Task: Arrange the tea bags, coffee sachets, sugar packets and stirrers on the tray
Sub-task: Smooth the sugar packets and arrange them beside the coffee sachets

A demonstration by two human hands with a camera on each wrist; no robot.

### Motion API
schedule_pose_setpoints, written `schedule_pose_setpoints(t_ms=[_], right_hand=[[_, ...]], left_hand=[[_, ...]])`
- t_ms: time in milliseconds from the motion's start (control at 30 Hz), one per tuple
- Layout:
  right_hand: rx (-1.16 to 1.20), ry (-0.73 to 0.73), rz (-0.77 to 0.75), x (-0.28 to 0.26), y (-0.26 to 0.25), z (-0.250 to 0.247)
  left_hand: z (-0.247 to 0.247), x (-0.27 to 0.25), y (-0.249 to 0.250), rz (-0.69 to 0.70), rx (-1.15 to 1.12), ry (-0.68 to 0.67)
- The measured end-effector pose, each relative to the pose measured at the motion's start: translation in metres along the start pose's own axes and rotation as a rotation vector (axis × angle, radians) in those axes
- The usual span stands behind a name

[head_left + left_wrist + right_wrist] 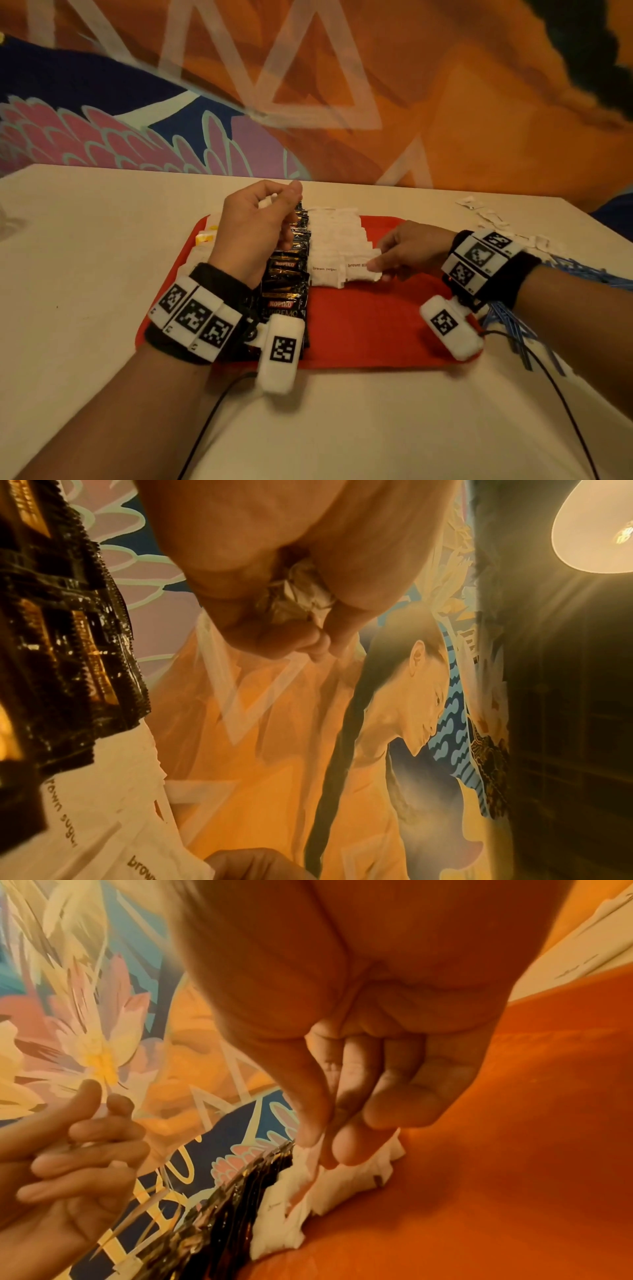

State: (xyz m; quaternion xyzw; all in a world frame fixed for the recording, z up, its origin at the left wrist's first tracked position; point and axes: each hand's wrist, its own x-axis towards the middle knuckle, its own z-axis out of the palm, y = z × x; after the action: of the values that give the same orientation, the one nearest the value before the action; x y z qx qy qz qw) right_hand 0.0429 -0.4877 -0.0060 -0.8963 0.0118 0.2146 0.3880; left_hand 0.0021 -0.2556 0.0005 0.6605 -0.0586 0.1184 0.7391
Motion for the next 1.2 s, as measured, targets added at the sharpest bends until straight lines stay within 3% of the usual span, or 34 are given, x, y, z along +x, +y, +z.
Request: schedule_pose_setpoints(t_ms=[167, 333, 433, 533, 600, 733, 833, 967, 1200], right_hand=[[-0.112, -0.011, 0.019, 0.004, -0.007, 0.003], [-0.594, 0.1, 0.018, 0.008, -0.014, 0.012], [-0.741, 0.165, -0.047, 0.005, -0.021, 0.011], [-0.713, 0.276, -0.234, 0.001, -0.026, 0.009], [-0.699, 0.247, -0.343, -0.001, -0.028, 0.014], [-0.737, 0.108, -0.337, 0.003, -0.024, 0.027], [-0.715, 0.084, -0.315, 0.007, -0.021, 0.028], [-0.686, 0.121, -0.335, 0.002, -0.026, 0.021], [-0.354, 0.246, -0.565, -0.024, -0.062, 0.018]], left_hand=[[-0.001, 0.001, 0.001, -0.005, 0.005, -0.001], [-0.001, 0.001, 0.001, -0.011, 0.001, 0.002], [-0.001, 0.001, 0.001, -0.014, 0.004, 0.002], [-0.002, 0.001, 0.002, -0.017, 0.007, 0.006], [-0.002, 0.001, 0.001, -0.02, 0.01, 0.008], [-0.001, 0.0, 0.001, -0.033, 0.012, 0.006], [-0.002, 0.0, 0.002, -0.041, -0.003, -0.005], [-0.003, 0.0, 0.001, -0.058, -0.012, -0.03], [0.002, -0.003, 0.002, -0.179, -0.03, -0.132]])
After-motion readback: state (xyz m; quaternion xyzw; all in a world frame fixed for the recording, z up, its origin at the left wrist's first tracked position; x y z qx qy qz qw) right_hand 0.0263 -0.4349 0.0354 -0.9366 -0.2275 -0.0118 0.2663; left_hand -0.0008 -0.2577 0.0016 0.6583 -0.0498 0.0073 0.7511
